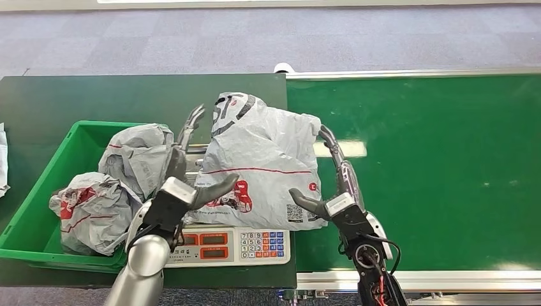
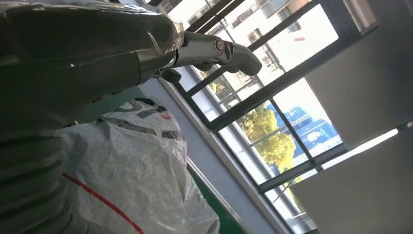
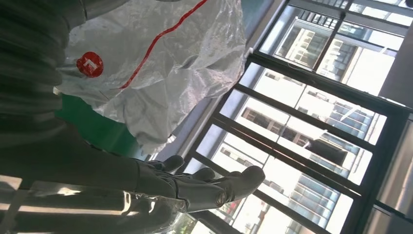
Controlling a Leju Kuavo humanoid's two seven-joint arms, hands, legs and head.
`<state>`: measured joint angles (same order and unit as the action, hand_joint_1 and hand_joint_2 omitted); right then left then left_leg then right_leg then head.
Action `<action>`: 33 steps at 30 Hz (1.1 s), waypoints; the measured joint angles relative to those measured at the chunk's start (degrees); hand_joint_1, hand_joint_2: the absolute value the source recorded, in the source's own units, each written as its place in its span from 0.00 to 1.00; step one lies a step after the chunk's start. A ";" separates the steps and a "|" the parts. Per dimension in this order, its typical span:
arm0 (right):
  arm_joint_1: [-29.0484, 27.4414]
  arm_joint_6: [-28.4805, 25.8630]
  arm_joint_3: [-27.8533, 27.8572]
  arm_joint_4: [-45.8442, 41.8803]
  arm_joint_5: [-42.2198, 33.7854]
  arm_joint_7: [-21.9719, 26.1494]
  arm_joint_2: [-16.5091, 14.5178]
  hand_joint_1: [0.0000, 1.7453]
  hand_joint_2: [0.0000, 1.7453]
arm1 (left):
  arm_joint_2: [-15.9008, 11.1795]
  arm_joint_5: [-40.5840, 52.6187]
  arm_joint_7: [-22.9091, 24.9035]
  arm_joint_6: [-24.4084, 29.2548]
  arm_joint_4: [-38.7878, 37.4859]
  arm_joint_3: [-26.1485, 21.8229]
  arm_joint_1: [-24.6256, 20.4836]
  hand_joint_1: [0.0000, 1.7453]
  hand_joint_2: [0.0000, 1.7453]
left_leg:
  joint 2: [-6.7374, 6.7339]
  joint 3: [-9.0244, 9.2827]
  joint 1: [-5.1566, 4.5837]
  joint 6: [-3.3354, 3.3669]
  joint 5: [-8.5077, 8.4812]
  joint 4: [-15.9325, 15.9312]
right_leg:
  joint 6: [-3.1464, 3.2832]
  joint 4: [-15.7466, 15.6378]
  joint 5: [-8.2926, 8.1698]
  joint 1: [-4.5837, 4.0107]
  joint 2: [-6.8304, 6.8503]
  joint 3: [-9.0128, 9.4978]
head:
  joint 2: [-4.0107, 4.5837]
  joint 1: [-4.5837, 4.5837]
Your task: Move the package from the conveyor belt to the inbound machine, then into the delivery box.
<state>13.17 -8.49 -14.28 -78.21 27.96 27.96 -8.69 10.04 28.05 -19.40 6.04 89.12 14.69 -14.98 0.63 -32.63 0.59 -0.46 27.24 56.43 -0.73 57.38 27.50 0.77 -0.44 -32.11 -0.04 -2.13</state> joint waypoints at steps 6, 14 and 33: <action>-2.55 -2.76 -0.74 -6.28 3.92 0.17 -0.09 0.00 1.00 | 0.27 12.28 9.31 -2.94 -9.69 5.66 -8.78 0.00 1.00 | 0.01 0.03 0.00 0.00 -0.02 0.01 | -0.01 0.00 -0.02 0.00 0.00 0.03 | 0.00 0.00; -5.17 -7.45 -3.76 -12.74 9.25 -0.53 -0.01 0.00 1.00 | 2.09 26.81 16.37 -0.78 -29.51 9.61 -19.45 0.00 1.00 | -0.01 0.01 0.00 0.00 -0.01 0.01 | -0.02 0.00 -0.02 0.00 -0.01 -0.01 | 0.00 -0.01; -11.38 -18.59 -3.32 -20.42 15.34 -3.12 1.74 0.00 1.00 | 4.44 31.46 20.63 -5.00 -57.35 9.29 -29.87 1.00 1.00 | 0.00 0.36 0.00 0.01 -0.01 0.00 | -0.02 0.00 -0.01 0.00 -0.01 0.45 | 0.00 0.00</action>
<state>1.79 -27.08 -17.61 -98.63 43.29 24.85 -6.96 14.47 59.51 1.24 1.04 31.77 23.98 -44.85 0.63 -32.27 0.59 -0.45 27.22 56.42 -0.75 57.38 27.49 0.77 -0.45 -31.66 -0.04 -2.13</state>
